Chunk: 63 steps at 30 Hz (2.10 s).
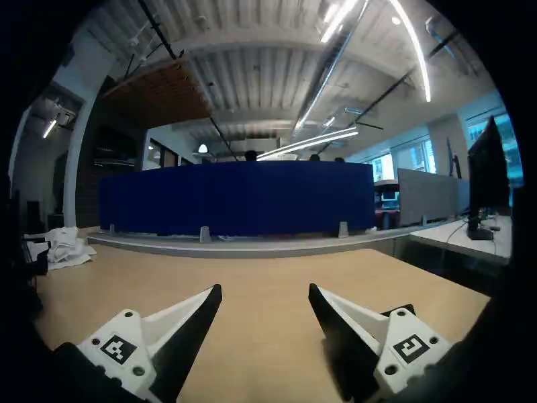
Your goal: Fold towel
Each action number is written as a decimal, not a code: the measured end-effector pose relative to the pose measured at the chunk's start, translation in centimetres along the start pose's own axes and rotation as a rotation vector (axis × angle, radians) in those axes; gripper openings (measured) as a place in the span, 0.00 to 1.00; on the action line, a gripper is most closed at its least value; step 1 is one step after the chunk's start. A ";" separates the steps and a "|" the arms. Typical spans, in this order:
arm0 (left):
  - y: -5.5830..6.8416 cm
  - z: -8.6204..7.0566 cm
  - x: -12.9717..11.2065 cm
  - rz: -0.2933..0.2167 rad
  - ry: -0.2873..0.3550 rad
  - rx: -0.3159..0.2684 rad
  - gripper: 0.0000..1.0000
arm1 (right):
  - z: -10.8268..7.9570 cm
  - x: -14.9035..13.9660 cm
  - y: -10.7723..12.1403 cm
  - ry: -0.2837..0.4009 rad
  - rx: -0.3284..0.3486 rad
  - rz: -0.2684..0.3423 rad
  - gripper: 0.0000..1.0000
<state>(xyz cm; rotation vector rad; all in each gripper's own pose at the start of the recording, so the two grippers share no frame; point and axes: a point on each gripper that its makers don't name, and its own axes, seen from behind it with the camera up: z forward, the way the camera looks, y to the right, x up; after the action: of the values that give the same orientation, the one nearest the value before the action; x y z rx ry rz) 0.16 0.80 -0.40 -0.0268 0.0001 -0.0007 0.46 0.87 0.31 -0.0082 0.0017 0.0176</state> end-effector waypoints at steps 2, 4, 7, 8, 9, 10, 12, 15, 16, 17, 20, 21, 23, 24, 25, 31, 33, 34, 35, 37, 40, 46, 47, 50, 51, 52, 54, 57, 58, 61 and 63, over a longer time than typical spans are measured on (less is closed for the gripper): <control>0.0 0.0 0.0 0.000 0.000 0.000 0.94 | 0.0 -0.1 -0.1 0.000 0.001 -0.010 1.00; 0.0 0.0 0.0 0.000 0.000 0.000 0.94 | 0.0 -0.2 -0.1 -0.001 0.003 -0.016 1.00; 0.0 -0.1 0.0 0.000 0.000 0.000 0.94 | 0.1 -0.2 -0.2 -0.001 0.004 -0.018 1.00; 0.0 -0.1 0.0 0.000 0.000 0.000 0.94 | 0.1 -0.2 -0.2 -0.001 0.004 -0.018 1.00; 0.0 -0.1 0.0 0.000 0.000 0.000 0.94 | 0.1 -0.3 -0.2 -0.001 0.004 -0.018 1.00; 0.0 -0.1 0.0 0.000 0.000 0.000 0.94 | 0.1 -0.3 -0.2 -0.001 0.004 -0.018 1.00; 0.0 -0.1 0.0 0.000 0.000 0.000 0.94 | 0.1 -0.3 -0.2 -0.001 0.005 -0.018 1.00; 0.0 -0.1 0.0 0.000 0.000 0.000 0.94 | 0.0 -0.3 -0.2 -0.001 0.005 -0.018 1.00; 0.0 -0.1 0.0 0.000 0.000 0.000 0.94 | 0.0 -0.3 -0.2 -0.002 0.005 -0.018 1.00; 0.0 -0.1 0.0 0.000 0.000 0.000 0.94 | 0.0 -0.3 -0.2 -0.002 0.005 -0.019 1.00; 0.0 0.0 0.0 0.000 0.000 0.000 0.94 | 0.0 -0.3 -0.2 -0.002 0.005 -0.019 1.00; 0.0 0.0 0.0 0.000 0.000 0.000 0.94 | 0.1 -0.4 -0.2 -0.002 0.005 -0.019 1.00; 0.0 0.0 0.0 0.000 0.000 0.000 0.94 | 0.1 -0.4 -0.2 -0.002 0.005 -0.019 1.00; 0.0 0.0 0.0 0.000 0.000 0.000 0.94 | 0.1 -0.4 -0.2 -0.002 0.005 -0.019 1.00; 0.0 0.1 0.0 0.000 0.000 0.000 0.94 | 0.1 -0.4 -0.2 -0.002 0.005 -0.019 1.00; 0.0 0.1 0.0 0.000 0.000 0.000 0.94 | 0.1 -0.4 -0.2 -0.002 0.004 -0.019 1.00; 0.0 0.1 0.0 0.000 0.000 0.000 0.94 | 0.1 -0.4 -0.2 -0.002 0.004 -0.019 1.00; 0.0 0.1 -0.1 0.000 0.000 0.000 0.94 | 0.1 -0.3 -0.2 -0.002 0.004 -0.019 1.00; 0.0 0.1 -0.1 0.000 0.000 0.000 0.94 | 0.1 -0.3 -0.2 -0.002 0.004 -0.019 1.00; 0.0 0.1 0.0 0.000 0.000 0.000 0.94 | 0.1 -0.3 -0.2 -0.002 0.004 -0.019 1.00; 0.0 0.1 0.0 0.000 0.000 0.000 0.94 | 0.1 -0.3 -0.2 -0.002 0.005 -0.019 1.00; 0.0 0.0 0.0 0.000 0.000 0.000 0.94 | 0.2 -0.3 -0.2 -0.002 0.004 -0.019 1.00; 0.0 0.0 0.0 0.000 0.000 0.000 0.94 | 0.2 -0.3 -0.2 -0.002 0.004 -0.019 1.00; 0.0 0.0 0.0 0.000 0.000 0.000 0.94 | 0.2 -0.3 -0.2 -0.002 0.004 -0.019 1.00; 0.0 0.0 0.0 0.000 0.000 0.000 0.94 | 0.2 -0.3 -0.2 -0.002 0.004 -0.019 1.00; 0.0 0.0 0.0 0.000 0.000 0.000 0.94 | 0.2 -0.3 -0.2 -0.002 0.004 -0.019 1.00; 0.0 0.0 0.0 0.000 0.000 0.000 0.94 | 0.1 -0.3 -0.2 -0.002 0.004 -0.019 1.00; 0.0 0.0 0.0 0.000 0.000 0.000 0.94 | 0.1 -0.3 -0.2 -0.002 0.004 -0.019 1.00; 0.0 0.0 0.0 0.000 0.000 0.000 0.94 | 0.1 -0.4 -0.2 -0.002 0.004 -0.019 1.00; 0.1 0.0 0.0 0.000 0.000 0.000 0.94 | 0.0 -0.4 -0.2 -0.002 0.004 -0.019 1.00; 0.1 0.1 0.0 0.000 0.000 0.000 0.94 | 0.0 -0.4 -0.2 -0.002 0.005 -0.019 1.00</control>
<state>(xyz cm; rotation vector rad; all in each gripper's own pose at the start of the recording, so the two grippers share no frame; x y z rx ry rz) 0.15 0.86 -0.33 -0.0267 -0.0001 -0.0009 0.10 0.67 0.35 -0.0036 -0.0006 -0.0010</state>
